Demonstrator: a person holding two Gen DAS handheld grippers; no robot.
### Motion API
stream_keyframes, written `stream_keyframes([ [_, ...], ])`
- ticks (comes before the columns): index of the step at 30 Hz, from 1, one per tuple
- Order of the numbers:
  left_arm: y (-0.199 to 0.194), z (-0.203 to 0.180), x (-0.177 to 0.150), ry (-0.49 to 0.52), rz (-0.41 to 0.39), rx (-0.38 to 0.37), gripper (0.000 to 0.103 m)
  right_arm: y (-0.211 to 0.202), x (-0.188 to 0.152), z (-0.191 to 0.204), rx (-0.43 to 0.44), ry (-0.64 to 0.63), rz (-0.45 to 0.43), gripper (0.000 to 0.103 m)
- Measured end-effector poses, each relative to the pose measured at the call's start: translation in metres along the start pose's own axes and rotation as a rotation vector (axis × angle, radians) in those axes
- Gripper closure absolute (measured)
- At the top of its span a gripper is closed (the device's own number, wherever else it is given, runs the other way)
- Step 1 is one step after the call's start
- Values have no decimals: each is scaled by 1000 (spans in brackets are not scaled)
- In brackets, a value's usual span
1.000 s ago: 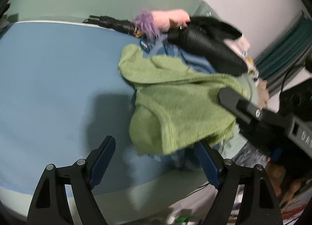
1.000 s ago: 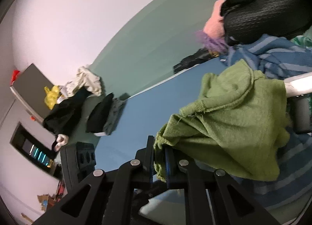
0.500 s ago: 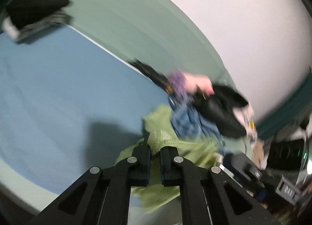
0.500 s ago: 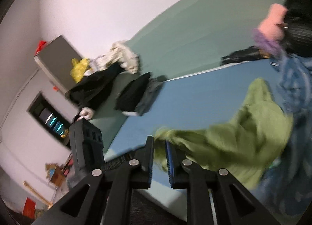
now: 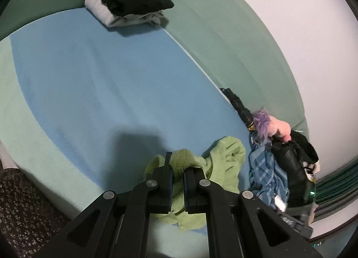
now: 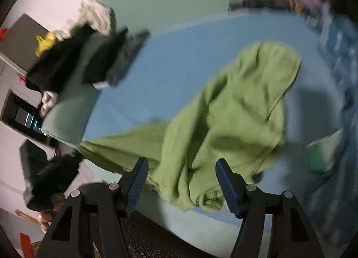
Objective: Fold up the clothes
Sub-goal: 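Grasp the green shirt edge with the left gripper while the right gripper grasps another edge, then lift the green shirt off the pile with both grippers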
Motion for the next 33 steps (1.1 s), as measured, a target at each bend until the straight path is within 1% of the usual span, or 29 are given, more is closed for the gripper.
stream_keyframes([
  [2, 1, 0, -1, 17, 3, 13, 96, 26, -5, -5, 28, 30, 56, 37],
  [3, 2, 1, -2, 25, 4, 19, 96, 35, -6, -7, 26, 33, 64, 37],
  [4, 2, 1, -1, 31, 1, 24, 96, 44, -7, -8, 13, 30, 71, 40],
  [5, 3, 1, -1, 37, -2, 30, 96, 55, -7, -8, -23, 15, 76, 58],
  [6, 2, 2, 0, 42, -6, 34, 96, 62, -7, -8, -51, -3, 82, 70],
  [7, 0, 4, 4, 43, -15, 36, 96, 67, -5, -6, -70, -22, 83, 85],
  [8, -4, 6, 8, 44, -24, 37, 96, 69, -2, -1, -78, -44, 80, 93],
  [10, -19, 12, 23, 30, -69, 56, 96, 59, 14, 21, -44, -97, 31, 94],
  [11, -28, 15, 32, 24, -98, 71, 96, 48, 26, 35, -34, -132, -17, 94],
  [13, -46, 16, 48, 45, -162, 125, 96, 9, 51, 60, -48, -211, -160, 94],
  [14, -58, 15, 57, 63, -206, 156, 96, -13, 63, 72, -61, -249, -239, 94],
  [16, -82, 15, 70, 70, -274, 170, 96, -57, 87, 95, -81, -317, -392, 94],
  [19, -111, 24, 84, 31, -329, 144, 96, -112, 104, 108, -77, -318, -547, 94],
  [21, -126, 34, 90, 7, -369, 155, 96, -139, 106, 109, -90, -306, -628, 94],
  [22, -131, 40, 92, 2, -381, 172, 96, -147, 107, 105, -109, -292, -655, 94],
  [24, -136, 56, 97, -28, -384, 203, 96, -155, 106, 87, -152, -235, -675, 94],
  [27, -133, 86, 100, -114, -346, 221, 96, -165, 104, 59, -219, -146, -695, 94],
  [30, -115, 110, 91, -163, -288, 251, 96, -151, 98, 10, -285, -26, -628, 94],
  [33, -88, 123, 77, -177, -209, 310, 96, -122, 88, -29, -300, 70, -521, 92],
])
Point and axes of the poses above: each gripper's, at about its wrist camera, not at the fingertips, and y roughly the way its jaws point, z to its left, x to its top, the point moved 5 cm from there along y, roughly the way its jaws point, and after that the axes turned 9 degrees about x, right-handed, at the moved point
